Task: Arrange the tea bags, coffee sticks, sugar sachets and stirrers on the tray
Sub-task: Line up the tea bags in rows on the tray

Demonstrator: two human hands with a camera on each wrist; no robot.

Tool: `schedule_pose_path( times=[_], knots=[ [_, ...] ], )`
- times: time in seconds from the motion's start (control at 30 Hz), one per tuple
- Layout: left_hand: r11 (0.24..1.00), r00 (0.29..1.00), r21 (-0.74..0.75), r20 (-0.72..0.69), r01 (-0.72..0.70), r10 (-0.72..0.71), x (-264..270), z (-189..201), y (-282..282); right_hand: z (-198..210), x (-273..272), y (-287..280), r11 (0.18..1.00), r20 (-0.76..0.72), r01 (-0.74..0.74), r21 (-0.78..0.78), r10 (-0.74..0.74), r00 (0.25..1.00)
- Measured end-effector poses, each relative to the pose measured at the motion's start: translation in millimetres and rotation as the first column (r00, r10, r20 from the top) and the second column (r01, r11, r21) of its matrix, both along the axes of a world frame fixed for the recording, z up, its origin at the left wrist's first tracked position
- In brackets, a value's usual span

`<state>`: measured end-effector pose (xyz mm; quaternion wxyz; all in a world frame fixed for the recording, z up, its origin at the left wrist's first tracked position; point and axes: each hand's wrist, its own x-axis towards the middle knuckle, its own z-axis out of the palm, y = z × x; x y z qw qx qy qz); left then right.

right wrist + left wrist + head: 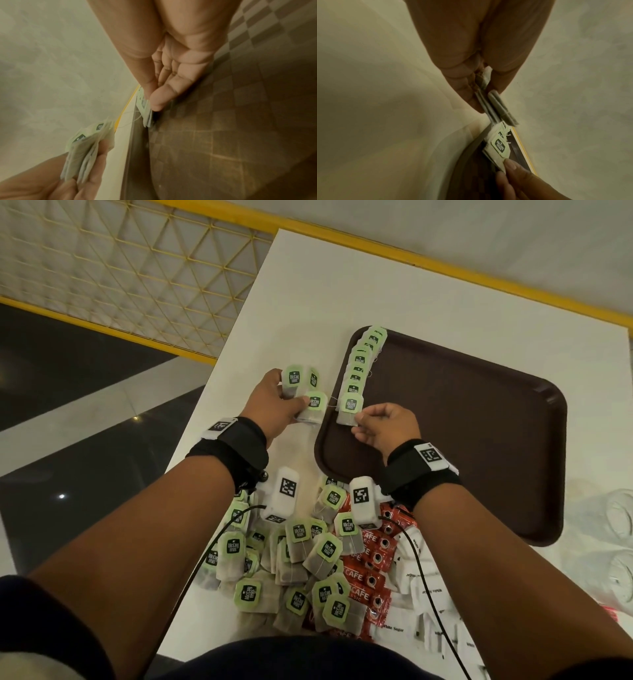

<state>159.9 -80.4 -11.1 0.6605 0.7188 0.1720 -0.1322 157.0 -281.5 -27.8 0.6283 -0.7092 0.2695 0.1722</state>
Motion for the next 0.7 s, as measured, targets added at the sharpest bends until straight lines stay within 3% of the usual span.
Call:
schedule_pose_path(
  times=[0.17, 0.4, 0.5, 0.57, 0.7],
  knots=[
    [0.999, 1.0, -0.033, -0.022, 0.0, -0.001, -3, -1, -2, 1, 7, 9, 0.999, 0.028, 0.0, -0.041, 0.001, 1.0],
    [0.998, 0.999, -0.065, -0.042, 0.013, -0.016, -9, 0, -4, -3, 11, 14, 0.972, 0.016, 0.011, -0.233, -0.007, 1.0],
    [0.997, 0.999, -0.079, -0.042, 0.014, -0.017, -11, 1, -7, 3, 9, 12, 0.93, 0.117, 0.009, -0.368, 0.036, 0.992],
    [0.996, 0.999, -0.085, -0.033, 0.01, -0.013, -12, 2, -9, 12, 6, 13, 0.94, 0.171, -0.027, -0.341, 0.09, 0.981],
    [0.995, 1.0, -0.102, -0.011, -0.01, 0.009, -13, 3, -14, 24, -7, 21, 0.952, 0.111, -0.268, -0.149, 0.286, 0.952]
  ],
)
